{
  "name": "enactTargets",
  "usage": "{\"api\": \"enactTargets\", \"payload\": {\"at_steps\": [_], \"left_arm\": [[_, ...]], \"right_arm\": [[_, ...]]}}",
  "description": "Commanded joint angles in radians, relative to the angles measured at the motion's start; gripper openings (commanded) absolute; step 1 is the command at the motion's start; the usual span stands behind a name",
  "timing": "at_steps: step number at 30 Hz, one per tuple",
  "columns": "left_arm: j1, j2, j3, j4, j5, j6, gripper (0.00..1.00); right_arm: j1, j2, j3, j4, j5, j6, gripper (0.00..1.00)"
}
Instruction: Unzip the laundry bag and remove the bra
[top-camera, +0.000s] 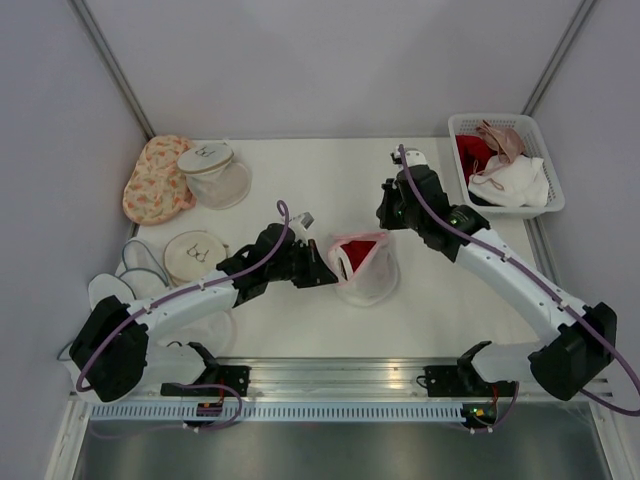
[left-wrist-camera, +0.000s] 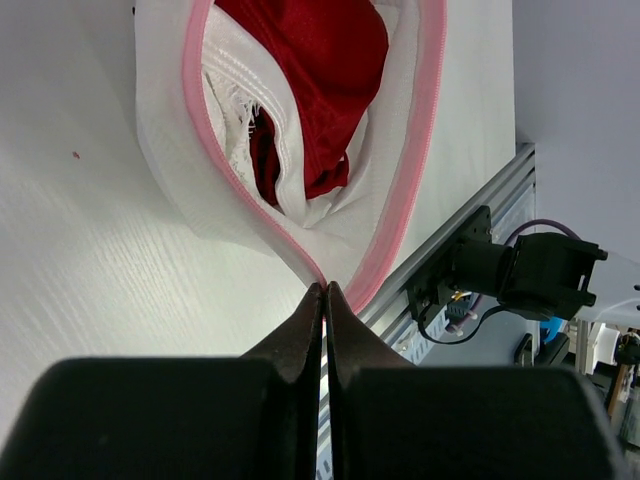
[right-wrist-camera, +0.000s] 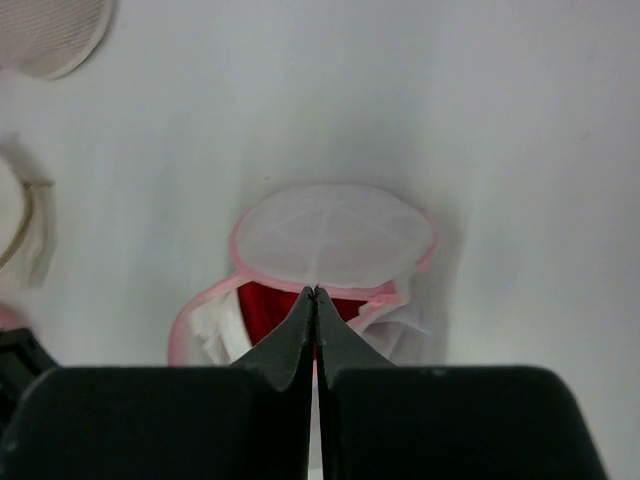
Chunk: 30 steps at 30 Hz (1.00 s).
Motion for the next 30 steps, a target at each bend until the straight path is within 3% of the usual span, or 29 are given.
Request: {"api": "enactTargets", "payload": {"at_steps": [1,4,9,11,15,17,21,23,27,30], "left_arm": [[-0.006,-0.021,0.0,0.074,0.024,-0.033,0.02],[-0.011,-0.015,-0.001,0.08,0.02,-0.039,0.02],[-0.024,0.013,-0.001,0.099,0.023,-0.053,0.02],[-0.029,0.016,-0.004,0.105,0.021,-0.058,0.02],[-0.031,0.008,-0.013,0.107,0.015,-0.058,0.02],[-0.031,0.005,-0.015,0.107,0.015,-0.058,0.02],[-0.031,0.005,-0.018,0.107,0.015,-0.058,0.02],[-0.031,0.002,-0.019,0.107,0.012,-0.059,0.02],[-0.031,-0.005,-0.029,0.108,0.011,-0.061,0.02],[-0.031,-0.013,-0.038,0.107,0.009,-0.061,0.02]], "right_arm": [[0.012,0.024,-0.039,0.011,-0.308,-0.037,0.0],[0.045,0.027,-0.093,0.06,-0.39,-0.035,0.0],[0.128,0.086,-0.115,0.078,-0.397,-0.032,0.02],[0.15,0.119,-0.115,0.072,-0.376,-0.032,0.23],[0.183,0.16,-0.104,0.026,-0.24,-0.032,0.44],[0.203,0.183,-0.095,-0.009,-0.127,-0.035,0.49],[0.216,0.221,-0.098,-0.014,-0.054,-0.053,0.53],[0.219,0.257,-0.101,-0.003,-0.043,-0.066,0.53],[0.223,0.31,-0.108,0.028,0.006,-0.067,0.37],[0.225,0.309,-0.102,0.045,0.015,-0.06,0.01]]}}
